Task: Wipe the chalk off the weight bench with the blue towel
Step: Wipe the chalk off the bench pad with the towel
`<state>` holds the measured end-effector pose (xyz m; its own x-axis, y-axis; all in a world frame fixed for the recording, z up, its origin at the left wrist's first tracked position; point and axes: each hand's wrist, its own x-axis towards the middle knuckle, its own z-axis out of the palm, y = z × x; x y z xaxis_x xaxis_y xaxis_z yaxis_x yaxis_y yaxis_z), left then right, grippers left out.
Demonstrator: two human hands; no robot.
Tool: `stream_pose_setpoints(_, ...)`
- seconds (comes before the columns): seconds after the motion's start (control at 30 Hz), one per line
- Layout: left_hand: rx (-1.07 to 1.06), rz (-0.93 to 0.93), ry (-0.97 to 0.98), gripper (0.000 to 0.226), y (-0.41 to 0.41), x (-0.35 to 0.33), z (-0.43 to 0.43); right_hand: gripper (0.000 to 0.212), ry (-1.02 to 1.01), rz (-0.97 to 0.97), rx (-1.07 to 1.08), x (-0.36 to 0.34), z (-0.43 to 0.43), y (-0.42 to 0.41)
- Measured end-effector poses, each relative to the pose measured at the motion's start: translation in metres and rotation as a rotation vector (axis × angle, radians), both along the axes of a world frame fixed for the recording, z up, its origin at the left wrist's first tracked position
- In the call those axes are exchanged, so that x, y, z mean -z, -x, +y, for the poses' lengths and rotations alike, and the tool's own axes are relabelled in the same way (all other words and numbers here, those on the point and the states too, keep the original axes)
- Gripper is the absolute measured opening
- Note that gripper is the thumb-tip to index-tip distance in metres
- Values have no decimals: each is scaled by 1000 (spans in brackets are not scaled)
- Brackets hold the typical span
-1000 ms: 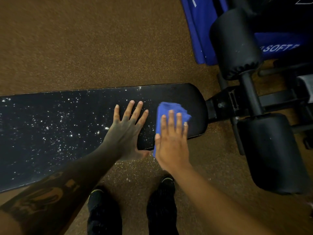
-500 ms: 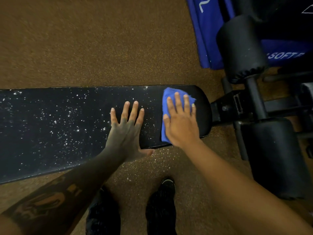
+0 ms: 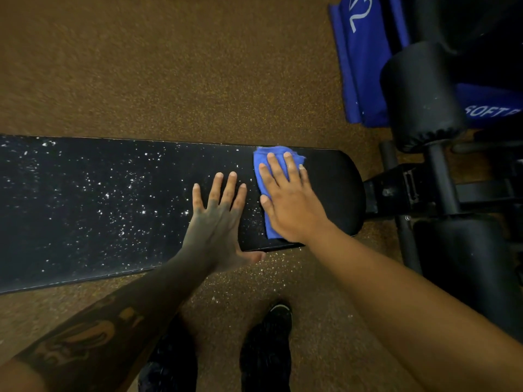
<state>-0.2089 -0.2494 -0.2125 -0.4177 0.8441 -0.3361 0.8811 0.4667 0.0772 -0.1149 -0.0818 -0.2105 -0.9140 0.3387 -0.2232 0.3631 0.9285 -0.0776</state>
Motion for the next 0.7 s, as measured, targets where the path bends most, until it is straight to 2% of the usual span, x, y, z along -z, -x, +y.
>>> stream_pose_setpoints(0.07,5,-1,-7,139,2,0,-1,62,6,7,38,-1,13,5)
stream_pose_setpoints(0.17,1,5,-4,138,2,0,-1,63,28,7,272,1,14,21)
stream_pose_setpoints(0.2,0,7,2,138,3,0,-1,64,26,21,250,1,8,25)
stream_pose_setpoints(0.3,1,6,5,137,3,0,-1,62,-1,24,-34,-1,6,25)
stream_pose_setpoints(0.33,2,3,4,138,3,0,-1,61,-2,21,-46,-1,12,26)
stream_pose_setpoints(0.47,-7,-8,-2,138,4,0,-1,61,27,19,276,0,19,41)
stream_pose_setpoints(0.6,26,-1,-31,133,9,-4,-4,61,-2,34,-66,-1,6,42)
stream_pose_setpoints(0.63,37,8,-35,131,11,-5,-5,60,-4,34,-61,-1,11,42)
stream_pose_setpoints(0.7,36,27,-32,132,17,-7,-7,59,5,32,151,0,20,45)
